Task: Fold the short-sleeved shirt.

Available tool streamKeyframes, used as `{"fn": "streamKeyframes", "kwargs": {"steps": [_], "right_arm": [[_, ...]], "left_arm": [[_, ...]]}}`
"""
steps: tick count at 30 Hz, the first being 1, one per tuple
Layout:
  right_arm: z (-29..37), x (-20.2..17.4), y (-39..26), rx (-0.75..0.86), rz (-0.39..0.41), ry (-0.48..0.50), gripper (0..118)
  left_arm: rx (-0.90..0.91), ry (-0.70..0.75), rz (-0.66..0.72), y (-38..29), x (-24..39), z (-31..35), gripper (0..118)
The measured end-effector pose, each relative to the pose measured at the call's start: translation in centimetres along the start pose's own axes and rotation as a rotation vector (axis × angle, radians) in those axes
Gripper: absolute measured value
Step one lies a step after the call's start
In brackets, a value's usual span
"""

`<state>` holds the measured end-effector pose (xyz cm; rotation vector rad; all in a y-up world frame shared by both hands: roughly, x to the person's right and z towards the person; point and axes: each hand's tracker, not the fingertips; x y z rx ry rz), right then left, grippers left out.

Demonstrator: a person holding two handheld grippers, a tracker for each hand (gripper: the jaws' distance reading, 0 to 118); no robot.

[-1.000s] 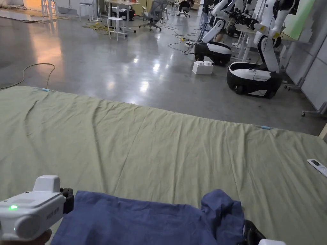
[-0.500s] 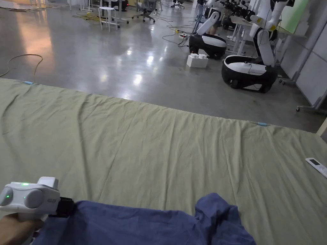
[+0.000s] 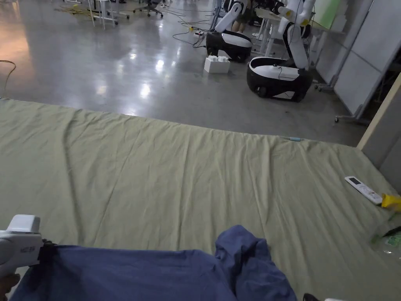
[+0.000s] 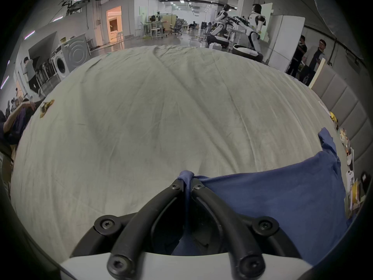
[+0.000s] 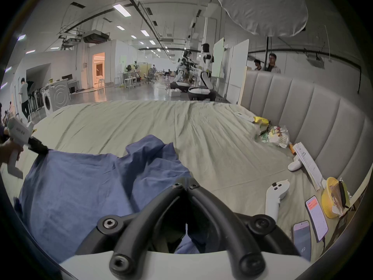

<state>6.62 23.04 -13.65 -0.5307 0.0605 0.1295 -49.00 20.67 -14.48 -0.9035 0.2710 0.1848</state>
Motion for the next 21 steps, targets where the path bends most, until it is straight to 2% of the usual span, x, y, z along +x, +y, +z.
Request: {"fn": "streamKeyframes", "kwargs": {"steps": [2,4,5,7,11,14,15,16,17,18,20,21], "right_arm": [[-2.2,0.8,1.1,-0.041,-0.032,0.008,6],[-4.9,1.0,2.5,-0.143,-0.030,0.029,25],[-6.6,1.2,3.1,-0.165,-0.033,0.043,40],[-9.5,1.0,3.7,-0.270,-0.009,0.096,55],[-13.5,-0.1,4.2,-0.329,-0.005,0.099,60],[-15.7,-1.4,3.7,-0.440,0.050,0.138,64],[-16.4,-1.8,3.0,-0.479,0.081,0.145,62],[-16.7,-2.2,2.6,-0.508,0.119,0.160,53],[-16.4,-2.3,2.5,-0.475,0.128,0.166,37],[-16.1,-2.5,2.6,-0.441,0.126,0.154,32],[-15.4,-2.6,2.8,-0.453,0.079,0.154,5],[-15.0,-2.5,2.9,-0.434,0.055,0.141,5]], "left_arm": [[0.019,-0.005,-0.019,0.3,-0.2,0.0,4],[0.057,-0.003,-0.029,0.6,-0.2,1.0,4],[0.061,0.000,-0.027,0.5,0.3,1.7,4],[0.093,-0.010,-0.025,0.7,0.3,2.9,4],[0.134,-0.019,-0.016,0.7,0.4,4.7,4],[0.155,-0.022,-0.010,0.4,0.5,5.8,4],[0.159,-0.022,-0.006,0.3,0.5,6.0,4],[0.164,-0.028,0.004,0.2,0.4,6.3,4],[0.170,-0.031,0.009,0.2,0.5,6.4,4],[0.173,-0.032,0.007,0.1,0.5,6.7,4],[0.181,-0.034,0.003,0.1,0.4,7.2,4],[0.188,-0.034,0.002,-0.1,0.6,7.6,4]]}}
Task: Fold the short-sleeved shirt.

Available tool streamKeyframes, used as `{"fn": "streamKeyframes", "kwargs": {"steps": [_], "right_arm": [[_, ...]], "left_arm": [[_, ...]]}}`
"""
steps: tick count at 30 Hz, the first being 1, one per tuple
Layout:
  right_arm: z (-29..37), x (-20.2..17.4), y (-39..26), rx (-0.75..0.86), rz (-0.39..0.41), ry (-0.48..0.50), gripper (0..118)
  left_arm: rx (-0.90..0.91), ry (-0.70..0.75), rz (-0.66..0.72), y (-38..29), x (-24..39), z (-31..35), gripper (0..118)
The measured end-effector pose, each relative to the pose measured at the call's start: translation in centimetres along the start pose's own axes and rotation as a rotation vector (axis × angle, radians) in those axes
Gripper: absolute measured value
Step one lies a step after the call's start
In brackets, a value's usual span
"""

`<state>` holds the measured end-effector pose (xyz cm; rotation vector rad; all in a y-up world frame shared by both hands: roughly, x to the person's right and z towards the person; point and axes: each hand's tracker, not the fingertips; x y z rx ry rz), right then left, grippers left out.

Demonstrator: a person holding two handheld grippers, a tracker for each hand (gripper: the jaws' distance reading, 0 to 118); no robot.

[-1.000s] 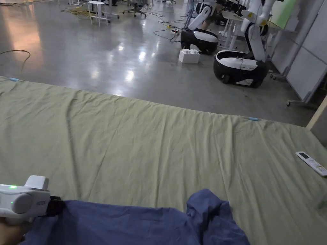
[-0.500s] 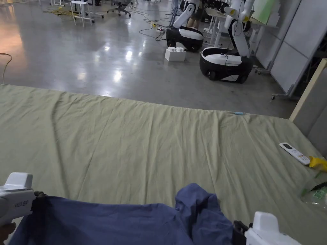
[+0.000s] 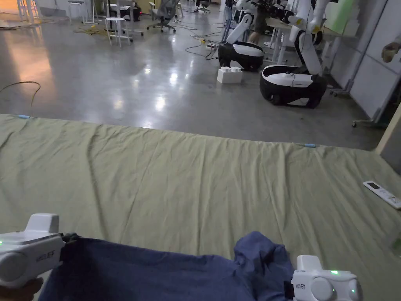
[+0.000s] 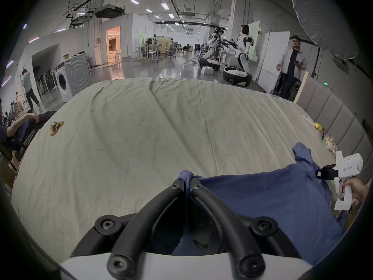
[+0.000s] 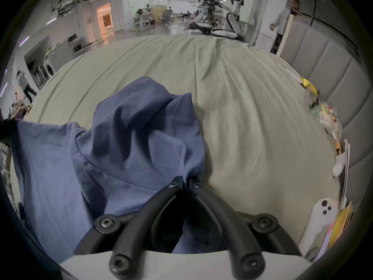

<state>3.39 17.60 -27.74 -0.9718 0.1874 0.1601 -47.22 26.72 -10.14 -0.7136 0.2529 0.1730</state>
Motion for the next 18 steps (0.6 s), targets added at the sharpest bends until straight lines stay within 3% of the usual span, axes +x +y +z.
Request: {"fn": "streamKeyframes", "kwargs": {"steps": [18], "right_arm": [[17.8,3.2,4.6,0.470,0.001,-0.044,4]], "left_arm": [[0.180,-0.017,0.032,4.9,-0.8,9.5,4]]}}
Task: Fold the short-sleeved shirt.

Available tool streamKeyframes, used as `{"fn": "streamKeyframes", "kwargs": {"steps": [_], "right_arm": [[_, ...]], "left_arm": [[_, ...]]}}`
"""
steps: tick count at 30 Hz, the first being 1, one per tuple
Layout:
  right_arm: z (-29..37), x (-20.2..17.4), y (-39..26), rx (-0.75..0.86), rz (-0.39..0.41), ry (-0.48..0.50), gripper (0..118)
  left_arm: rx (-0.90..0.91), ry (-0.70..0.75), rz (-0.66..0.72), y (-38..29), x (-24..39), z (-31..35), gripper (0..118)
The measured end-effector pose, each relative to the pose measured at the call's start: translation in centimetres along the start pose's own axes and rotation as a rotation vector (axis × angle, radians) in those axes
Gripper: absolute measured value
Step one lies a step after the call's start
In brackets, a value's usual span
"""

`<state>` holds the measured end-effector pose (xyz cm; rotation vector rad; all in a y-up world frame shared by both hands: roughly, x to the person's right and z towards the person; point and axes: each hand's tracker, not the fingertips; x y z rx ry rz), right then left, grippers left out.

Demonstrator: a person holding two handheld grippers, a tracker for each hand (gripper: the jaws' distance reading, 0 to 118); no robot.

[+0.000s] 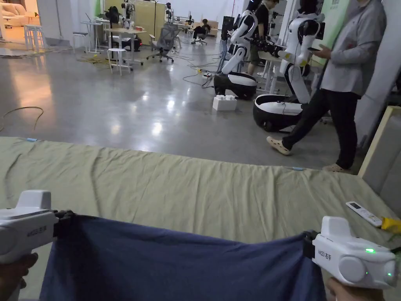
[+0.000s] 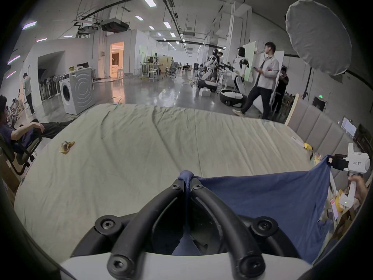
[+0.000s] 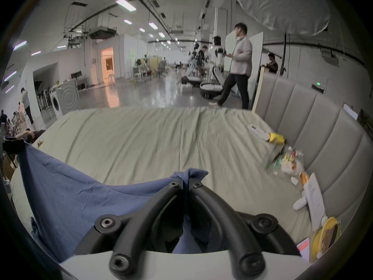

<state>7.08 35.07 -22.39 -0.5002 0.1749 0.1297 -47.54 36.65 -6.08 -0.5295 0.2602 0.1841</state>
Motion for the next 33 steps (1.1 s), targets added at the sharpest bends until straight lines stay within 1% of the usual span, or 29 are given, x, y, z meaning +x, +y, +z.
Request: {"fn": "streamKeyframes", "kwargs": {"steps": [7,11,15,18,20,25,26,33], "right_arm": [[3.7,1.1,6.3,0.138,-0.001,-0.006,4],[5.3,1.4,10.5,0.230,0.013,-0.034,4],[6.5,1.7,15.3,0.286,0.003,-0.044,4],[7.5,1.6,19.0,0.336,0.018,-0.061,4],[8.2,1.2,21.4,0.397,0.053,-0.071,4],[10.3,0.3,26.6,0.474,0.083,-0.096,4],[10.5,0.2,27.4,0.472,0.074,-0.096,4],[11.6,-0.7,31.4,0.540,0.087,-0.129,4]], "left_arm": [[0.103,0.000,-0.018,5.6,0.4,3.6,4],[0.154,0.004,-0.032,9.6,0.7,4.9,4],[0.211,0.020,-0.060,13.8,1.3,6.1,4],[0.250,0.027,-0.063,16.8,1.6,6.8,4],[0.274,0.037,-0.065,18.9,1.7,7.2,4],[0.327,0.057,-0.086,23.5,2.2,8.2,4],[0.340,0.062,-0.087,24.3,2.3,8.4,4],[0.395,0.089,-0.094,28.2,3.0,8.9,4]]}}
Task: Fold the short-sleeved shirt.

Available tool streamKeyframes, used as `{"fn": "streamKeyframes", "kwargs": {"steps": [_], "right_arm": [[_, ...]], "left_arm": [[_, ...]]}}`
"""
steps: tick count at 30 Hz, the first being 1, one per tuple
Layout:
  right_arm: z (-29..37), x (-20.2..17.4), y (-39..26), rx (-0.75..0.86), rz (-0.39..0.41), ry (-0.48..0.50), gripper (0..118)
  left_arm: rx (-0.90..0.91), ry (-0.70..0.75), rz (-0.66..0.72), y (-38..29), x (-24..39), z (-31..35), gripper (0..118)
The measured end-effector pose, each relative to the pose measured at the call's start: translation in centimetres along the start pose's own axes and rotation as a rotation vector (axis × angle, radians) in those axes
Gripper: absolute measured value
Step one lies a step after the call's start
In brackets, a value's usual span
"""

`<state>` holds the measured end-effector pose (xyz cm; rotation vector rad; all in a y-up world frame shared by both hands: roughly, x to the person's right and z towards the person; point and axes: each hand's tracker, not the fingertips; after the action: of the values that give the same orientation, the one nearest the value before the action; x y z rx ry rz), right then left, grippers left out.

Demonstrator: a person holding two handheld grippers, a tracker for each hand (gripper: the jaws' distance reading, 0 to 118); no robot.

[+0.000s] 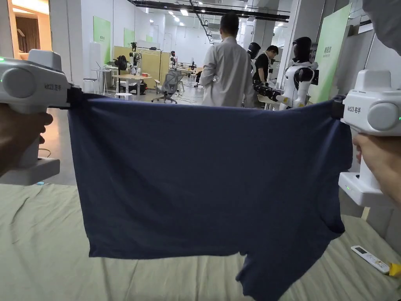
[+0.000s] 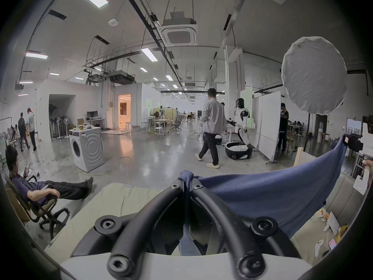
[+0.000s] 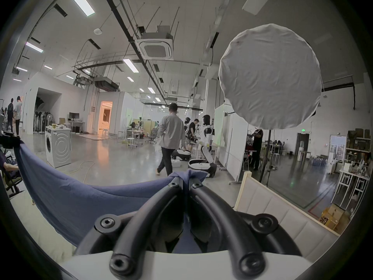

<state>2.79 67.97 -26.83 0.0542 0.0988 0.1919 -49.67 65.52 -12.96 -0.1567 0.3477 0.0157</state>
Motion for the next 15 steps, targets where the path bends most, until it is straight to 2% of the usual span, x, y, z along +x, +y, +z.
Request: {"fn": "streamKeyframes", "kwargs": {"steps": [7,15], "right_arm": [[-1.9,-0.1,-3.3,-0.023,0.005,-0.011,4],[-1.9,-1.5,-11.2,-0.116,0.020,0.016,4]], "left_arm": [[-0.011,0.011,-0.003,-1.6,0.2,-2.0,4],[-0.111,0.017,0.031,-9.7,0.1,-3.6,4]]}}
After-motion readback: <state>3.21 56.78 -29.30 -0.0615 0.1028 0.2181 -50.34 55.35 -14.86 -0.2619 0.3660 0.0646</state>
